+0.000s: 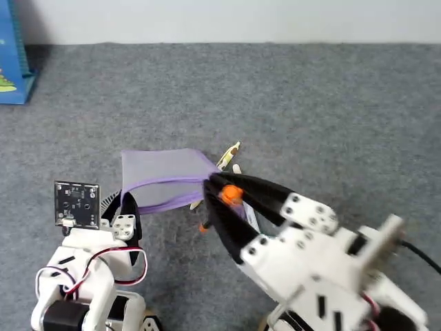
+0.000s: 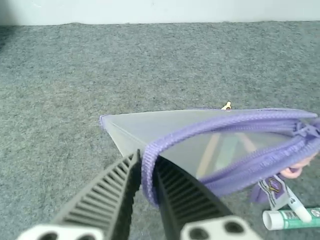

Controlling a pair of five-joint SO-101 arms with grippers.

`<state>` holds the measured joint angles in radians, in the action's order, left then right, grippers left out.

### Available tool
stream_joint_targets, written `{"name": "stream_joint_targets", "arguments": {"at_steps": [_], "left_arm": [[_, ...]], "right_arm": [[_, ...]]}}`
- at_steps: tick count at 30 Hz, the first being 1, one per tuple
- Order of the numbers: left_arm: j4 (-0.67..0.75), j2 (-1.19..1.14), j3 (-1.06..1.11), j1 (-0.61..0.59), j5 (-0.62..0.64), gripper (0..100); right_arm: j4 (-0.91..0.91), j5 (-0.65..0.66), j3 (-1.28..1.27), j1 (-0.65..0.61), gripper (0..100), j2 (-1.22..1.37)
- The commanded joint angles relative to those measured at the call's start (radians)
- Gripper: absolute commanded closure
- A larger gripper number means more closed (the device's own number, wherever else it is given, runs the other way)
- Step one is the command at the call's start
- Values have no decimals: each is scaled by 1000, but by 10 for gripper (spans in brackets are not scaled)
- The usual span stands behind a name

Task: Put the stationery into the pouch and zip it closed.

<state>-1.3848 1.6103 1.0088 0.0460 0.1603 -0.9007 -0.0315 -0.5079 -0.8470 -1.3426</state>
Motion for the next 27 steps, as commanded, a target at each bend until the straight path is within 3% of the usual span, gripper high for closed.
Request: {"name": "stream_joint_targets", "arguments": {"at_steps": [1, 16, 27], "left_arm": [[25, -5, -12, 5, -6, 988], [25, -5, -8, 3, -6, 988], [25, -5, -8, 2, -6, 988]], "right_arm": [[139, -5, -84, -10, 991, -2], [519, 37, -180, -7, 991, 199], [657, 37, -187, -2, 991, 377]]}}
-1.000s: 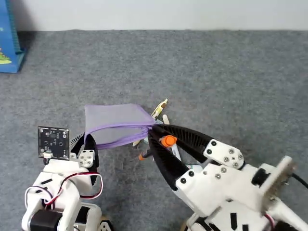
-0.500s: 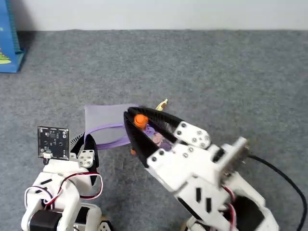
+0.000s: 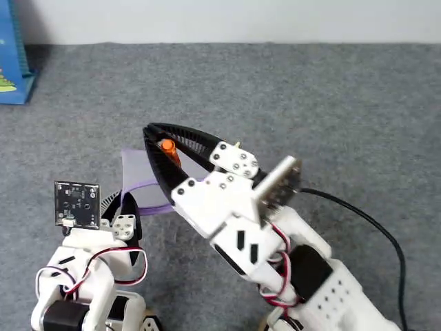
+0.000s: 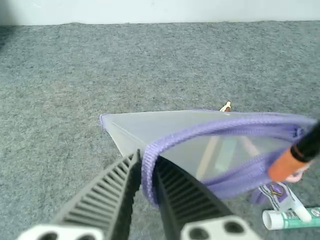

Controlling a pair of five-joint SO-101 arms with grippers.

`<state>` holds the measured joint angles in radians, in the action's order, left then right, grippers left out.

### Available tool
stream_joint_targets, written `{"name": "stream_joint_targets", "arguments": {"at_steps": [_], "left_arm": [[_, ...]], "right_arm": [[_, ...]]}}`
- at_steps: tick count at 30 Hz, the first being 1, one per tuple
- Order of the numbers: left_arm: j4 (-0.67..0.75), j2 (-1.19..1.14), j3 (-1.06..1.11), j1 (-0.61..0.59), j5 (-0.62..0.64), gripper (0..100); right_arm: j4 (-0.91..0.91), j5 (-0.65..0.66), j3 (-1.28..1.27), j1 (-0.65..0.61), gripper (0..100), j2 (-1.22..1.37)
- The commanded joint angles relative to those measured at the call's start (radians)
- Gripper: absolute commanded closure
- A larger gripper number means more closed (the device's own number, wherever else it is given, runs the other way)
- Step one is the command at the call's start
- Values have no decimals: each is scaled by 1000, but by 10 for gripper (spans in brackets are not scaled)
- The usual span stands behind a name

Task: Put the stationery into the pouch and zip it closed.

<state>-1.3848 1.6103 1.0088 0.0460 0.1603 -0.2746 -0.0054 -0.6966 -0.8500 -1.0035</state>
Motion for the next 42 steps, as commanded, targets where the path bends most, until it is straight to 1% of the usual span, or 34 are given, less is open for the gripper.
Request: {"name": "stream_joint_targets", "arguments": {"at_steps": [1, 5, 10, 19, 28, 32, 37, 42], "left_arm": [[25, -5, -8, 2, -6, 988], [25, -5, -8, 0, -6, 988], [25, -5, -8, 0, -6, 988], [23, -5, -8, -2, -6, 988], [23, -2, -8, -2, -6, 988], [23, -2, -10, 5, -6, 988], [23, -2, -13, 6, -6, 988], [23, -3, -13, 5, -6, 988]], "right_arm": [[33, 11, 2, 4, 991, 51], [62, 11, 2, 22, 991, 85], [58, 12, -29, 28, 991, 85], [58, 12, -157, 124, 991, 79], [58, 12, -259, 124, 991, -134], [73, 12, -259, 124, 991, -159], [223, 12, -282, 87, 991, -136], [384, 12, -282, 77, 991, -33]]}}
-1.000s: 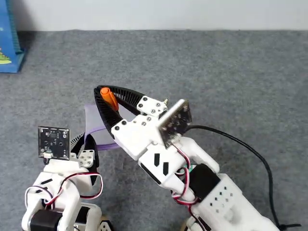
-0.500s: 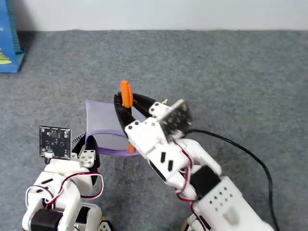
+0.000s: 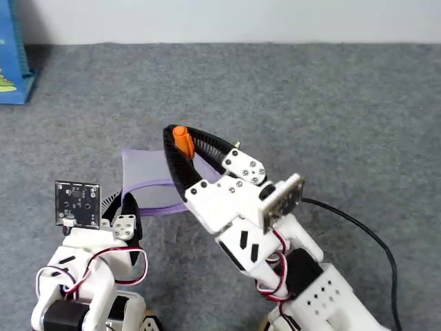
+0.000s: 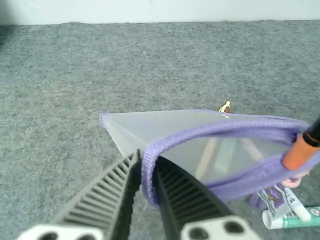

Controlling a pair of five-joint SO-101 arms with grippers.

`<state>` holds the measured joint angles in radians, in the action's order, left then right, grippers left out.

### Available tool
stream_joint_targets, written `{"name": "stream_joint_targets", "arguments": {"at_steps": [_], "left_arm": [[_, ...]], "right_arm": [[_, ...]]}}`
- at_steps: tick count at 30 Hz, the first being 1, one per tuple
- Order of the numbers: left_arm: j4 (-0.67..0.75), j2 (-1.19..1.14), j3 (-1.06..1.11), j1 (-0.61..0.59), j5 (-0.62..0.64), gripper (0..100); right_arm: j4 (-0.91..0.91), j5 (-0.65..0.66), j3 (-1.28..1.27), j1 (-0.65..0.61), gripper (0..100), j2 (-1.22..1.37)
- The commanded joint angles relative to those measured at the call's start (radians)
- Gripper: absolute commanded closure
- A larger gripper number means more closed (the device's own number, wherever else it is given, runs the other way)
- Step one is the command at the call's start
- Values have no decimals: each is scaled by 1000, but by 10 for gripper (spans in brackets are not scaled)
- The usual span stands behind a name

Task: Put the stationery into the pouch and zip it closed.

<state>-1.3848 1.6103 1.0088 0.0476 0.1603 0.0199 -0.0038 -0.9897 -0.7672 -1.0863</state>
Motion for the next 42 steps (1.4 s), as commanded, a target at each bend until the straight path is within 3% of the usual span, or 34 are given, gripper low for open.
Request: {"name": "stream_joint_targets", "arguments": {"at_steps": [1, 12, 24, 42], "left_arm": [[23, -3, -13, 3, -6, 988], [23, -2, -12, 3, -6, 988], [23, 0, -10, -3, -6, 988], [23, 0, -8, -3, -6, 988]], "right_arm": [[111, 12, 11, -5, 991, 71], [259, 89, 9, -4, 991, 194], [262, 89, 17, -21, 991, 196], [-575, 80, 9, 334, 991, -286]]}}
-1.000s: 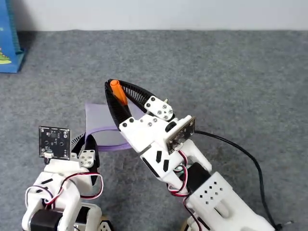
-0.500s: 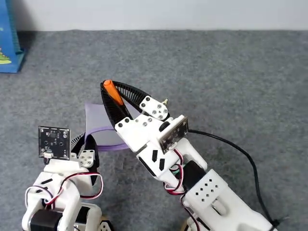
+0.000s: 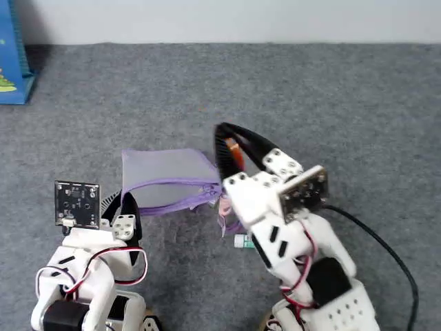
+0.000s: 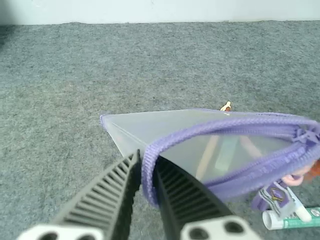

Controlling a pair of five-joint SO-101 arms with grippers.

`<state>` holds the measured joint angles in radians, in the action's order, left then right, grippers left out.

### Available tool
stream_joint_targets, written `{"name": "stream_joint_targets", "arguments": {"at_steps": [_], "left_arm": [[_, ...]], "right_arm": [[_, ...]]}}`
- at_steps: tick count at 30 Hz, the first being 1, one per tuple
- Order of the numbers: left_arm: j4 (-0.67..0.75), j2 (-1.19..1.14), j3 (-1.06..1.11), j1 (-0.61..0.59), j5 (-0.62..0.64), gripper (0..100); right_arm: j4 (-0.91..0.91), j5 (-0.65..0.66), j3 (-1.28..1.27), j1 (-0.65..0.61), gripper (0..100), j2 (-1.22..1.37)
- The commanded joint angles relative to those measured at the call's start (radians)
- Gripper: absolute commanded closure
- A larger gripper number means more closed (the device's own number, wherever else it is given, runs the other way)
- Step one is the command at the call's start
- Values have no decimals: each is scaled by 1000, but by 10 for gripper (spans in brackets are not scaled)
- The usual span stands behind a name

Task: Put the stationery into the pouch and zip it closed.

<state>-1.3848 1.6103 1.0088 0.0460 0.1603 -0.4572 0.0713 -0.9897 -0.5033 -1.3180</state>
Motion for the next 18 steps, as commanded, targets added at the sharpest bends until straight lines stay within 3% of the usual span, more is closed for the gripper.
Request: {"name": "stream_joint_targets", "arguments": {"at_steps": [1, 5, 13, 18], "left_arm": [[23, 0, -8, -2, -6, 988], [23, 0, -8, -3, -6, 988], [23, 0, -8, -3, -6, 988], [23, 0, -8, -3, -6, 988]], "right_arm": [[-127, 2, 8, 99, 991, -59], [-226, -61, 3, 200, 991, -33], [-260, -64, -51, 318, 991, 143], [-357, 9, -14, 364, 987, 289]]}}
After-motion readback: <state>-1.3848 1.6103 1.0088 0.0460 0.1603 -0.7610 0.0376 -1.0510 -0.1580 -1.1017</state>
